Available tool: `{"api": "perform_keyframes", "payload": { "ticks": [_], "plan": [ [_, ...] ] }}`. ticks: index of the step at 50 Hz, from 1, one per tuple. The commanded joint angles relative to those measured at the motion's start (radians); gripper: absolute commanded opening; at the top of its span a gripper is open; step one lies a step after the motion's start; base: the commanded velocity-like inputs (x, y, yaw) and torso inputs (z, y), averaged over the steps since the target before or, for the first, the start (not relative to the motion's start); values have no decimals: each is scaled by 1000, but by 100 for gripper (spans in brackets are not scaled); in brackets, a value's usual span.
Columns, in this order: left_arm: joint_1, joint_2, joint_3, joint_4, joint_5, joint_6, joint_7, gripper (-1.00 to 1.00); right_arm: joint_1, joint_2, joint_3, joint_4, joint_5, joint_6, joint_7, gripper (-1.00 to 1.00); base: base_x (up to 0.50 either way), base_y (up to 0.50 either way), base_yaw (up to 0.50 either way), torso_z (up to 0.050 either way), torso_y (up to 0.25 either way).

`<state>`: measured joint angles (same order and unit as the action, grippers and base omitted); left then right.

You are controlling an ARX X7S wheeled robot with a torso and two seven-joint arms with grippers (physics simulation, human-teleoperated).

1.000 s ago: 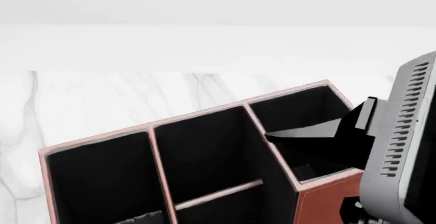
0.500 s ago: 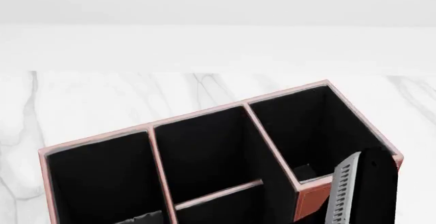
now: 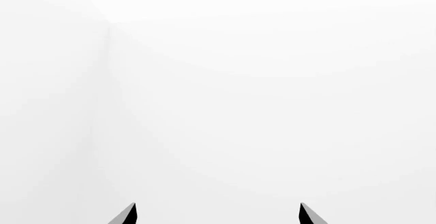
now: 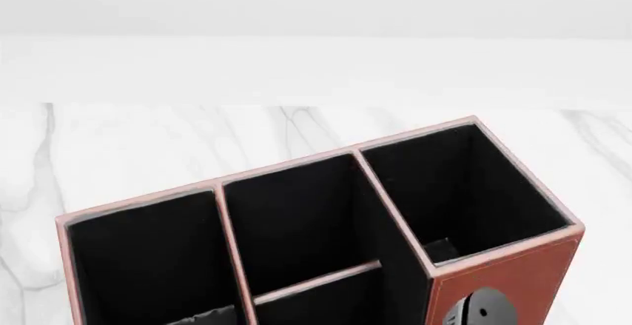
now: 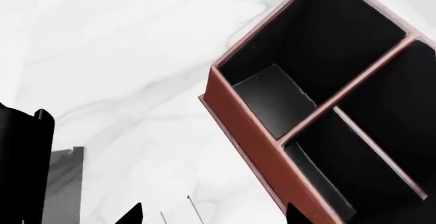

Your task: Pick up the book and place it in the front compartment of the caddy.

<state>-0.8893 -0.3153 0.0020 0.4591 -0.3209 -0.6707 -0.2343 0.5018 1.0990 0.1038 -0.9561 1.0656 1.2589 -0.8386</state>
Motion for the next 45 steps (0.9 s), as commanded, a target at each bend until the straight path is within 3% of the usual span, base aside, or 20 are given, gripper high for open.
{"api": "perform_keyframes", "payload": {
  "ticks": [1,24,45],
  "plan": [
    [-3,-3,0,-3,-4,0,-4,100,-34,29,-62,-24,-40,-12,-6,100,0,0,0,0,0],
    [-4,-7,8,-6,-7,6,-9,100,-68,80,-87,-13,-65,-35,15,100,0,0,0,0,0],
    [4,-15,6,-8,-13,11,-15,100,-44,64,-256,0,-165,-51,10,100,0,0,0,0,0]
  ]
}}
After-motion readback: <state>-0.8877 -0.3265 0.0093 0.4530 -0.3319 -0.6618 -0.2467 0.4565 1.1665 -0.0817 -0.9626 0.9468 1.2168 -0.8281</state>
